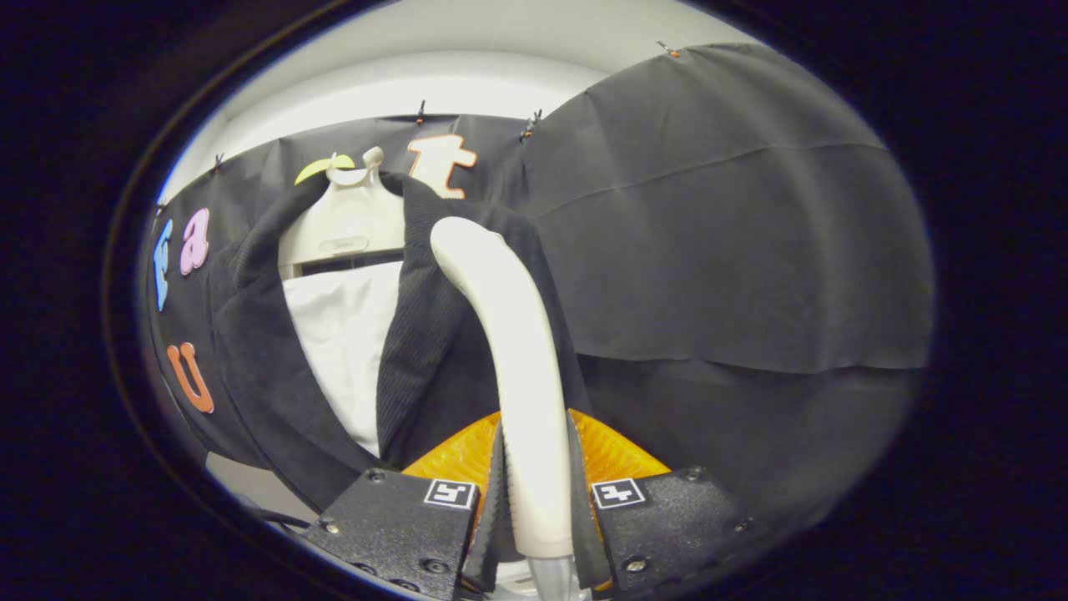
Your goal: Iron the clothes twice with a garment steamer, once on the left side and once on the right side.
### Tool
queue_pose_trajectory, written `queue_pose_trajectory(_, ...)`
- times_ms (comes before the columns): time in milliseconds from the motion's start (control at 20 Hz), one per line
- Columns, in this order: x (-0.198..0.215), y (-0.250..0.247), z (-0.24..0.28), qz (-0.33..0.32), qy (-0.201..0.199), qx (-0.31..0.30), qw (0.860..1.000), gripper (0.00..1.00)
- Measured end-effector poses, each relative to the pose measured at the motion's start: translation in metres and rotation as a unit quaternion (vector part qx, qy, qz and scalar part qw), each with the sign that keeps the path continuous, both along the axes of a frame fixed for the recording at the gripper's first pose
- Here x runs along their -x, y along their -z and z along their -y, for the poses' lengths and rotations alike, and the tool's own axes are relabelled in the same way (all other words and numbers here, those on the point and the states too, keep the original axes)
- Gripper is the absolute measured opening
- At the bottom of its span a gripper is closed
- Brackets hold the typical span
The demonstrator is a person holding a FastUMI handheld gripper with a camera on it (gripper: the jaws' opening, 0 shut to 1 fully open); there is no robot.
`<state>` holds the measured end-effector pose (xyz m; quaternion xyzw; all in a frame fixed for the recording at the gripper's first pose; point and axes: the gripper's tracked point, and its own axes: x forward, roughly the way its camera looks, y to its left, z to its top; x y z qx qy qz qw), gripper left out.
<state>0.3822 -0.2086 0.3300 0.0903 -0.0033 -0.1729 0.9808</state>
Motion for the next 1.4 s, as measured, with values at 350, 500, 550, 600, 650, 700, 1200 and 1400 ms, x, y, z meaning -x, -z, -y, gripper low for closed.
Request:
queue_pose_trajectory(350, -0.003, 0.037, 0.001, -0.03, 0.022, 0.011, 0.999, 0.38)
queue_pose_trajectory(500, 0.0, 0.056, -0.005, -0.048, 0.025, 0.014, 0.998, 0.38)
queue_pose_trajectory(550, 0.001, 0.062, -0.006, -0.052, 0.025, 0.016, 0.998, 0.38)
queue_pose_trajectory(600, 0.003, 0.067, -0.007, -0.057, 0.026, 0.018, 0.998, 0.38)
queue_pose_trajectory(650, 0.003, 0.073, -0.009, -0.061, 0.026, 0.019, 0.998, 0.38)
queue_pose_trajectory(700, 0.004, 0.078, -0.011, -0.065, 0.025, 0.019, 0.997, 0.38)
queue_pose_trajectory(1200, 0.006, 0.138, -0.028, -0.114, 0.025, 0.022, 0.993, 0.38)
queue_pose_trajectory(1400, 0.004, 0.156, -0.028, -0.132, 0.026, 0.023, 0.991, 0.38)
